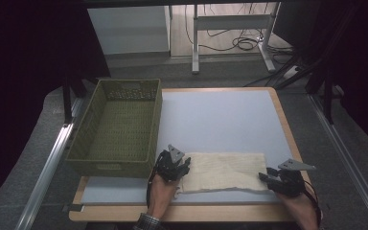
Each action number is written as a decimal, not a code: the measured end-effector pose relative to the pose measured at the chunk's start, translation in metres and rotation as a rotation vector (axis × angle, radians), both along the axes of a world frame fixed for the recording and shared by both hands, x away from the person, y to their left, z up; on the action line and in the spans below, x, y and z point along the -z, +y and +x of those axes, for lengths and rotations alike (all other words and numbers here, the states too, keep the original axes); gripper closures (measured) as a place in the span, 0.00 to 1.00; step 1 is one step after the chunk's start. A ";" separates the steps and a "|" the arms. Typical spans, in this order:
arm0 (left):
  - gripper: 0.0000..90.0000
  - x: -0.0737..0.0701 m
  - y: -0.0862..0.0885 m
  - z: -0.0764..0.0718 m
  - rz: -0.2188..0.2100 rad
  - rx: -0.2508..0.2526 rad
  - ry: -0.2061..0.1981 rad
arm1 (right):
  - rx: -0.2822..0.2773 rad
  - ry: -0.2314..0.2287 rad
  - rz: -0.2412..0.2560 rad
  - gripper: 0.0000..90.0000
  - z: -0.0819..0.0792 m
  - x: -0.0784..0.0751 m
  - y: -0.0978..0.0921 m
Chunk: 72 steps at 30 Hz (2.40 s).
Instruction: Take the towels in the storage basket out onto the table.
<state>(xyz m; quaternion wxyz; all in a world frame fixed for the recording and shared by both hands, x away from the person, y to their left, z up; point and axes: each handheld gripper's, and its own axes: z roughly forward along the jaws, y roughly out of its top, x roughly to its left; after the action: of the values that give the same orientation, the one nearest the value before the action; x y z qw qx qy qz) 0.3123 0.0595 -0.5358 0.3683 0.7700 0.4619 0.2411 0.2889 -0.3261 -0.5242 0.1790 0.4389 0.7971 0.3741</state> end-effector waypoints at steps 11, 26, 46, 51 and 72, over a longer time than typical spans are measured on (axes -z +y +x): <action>0.78 0.006 0.000 0.015 -0.006 0.033 0.066 | -0.025 0.031 0.010 0.97 -0.006 0.000 0.003; 0.91 0.004 -0.001 -0.012 -0.051 0.085 0.078 | 0.000 0.013 -0.020 0.98 0.044 -0.011 -0.004; 0.62 0.007 0.005 0.014 -0.053 0.012 0.106 | -0.053 -0.014 0.000 0.82 0.039 -0.035 -0.004; 0.59 0.007 0.005 0.014 -0.046 0.005 0.104 | -0.088 -0.042 0.002 0.73 0.032 -0.043 0.006; 0.59 0.008 0.005 0.014 -0.058 0.005 0.108 | -0.332 0.012 0.002 0.64 0.016 -0.030 0.086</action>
<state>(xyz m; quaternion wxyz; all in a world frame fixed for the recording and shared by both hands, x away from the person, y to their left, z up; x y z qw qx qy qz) 0.3265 0.0650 -0.5435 0.3657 0.7718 0.4862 0.1848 0.3051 -0.2397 -0.4945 0.1097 0.3036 0.8593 0.3967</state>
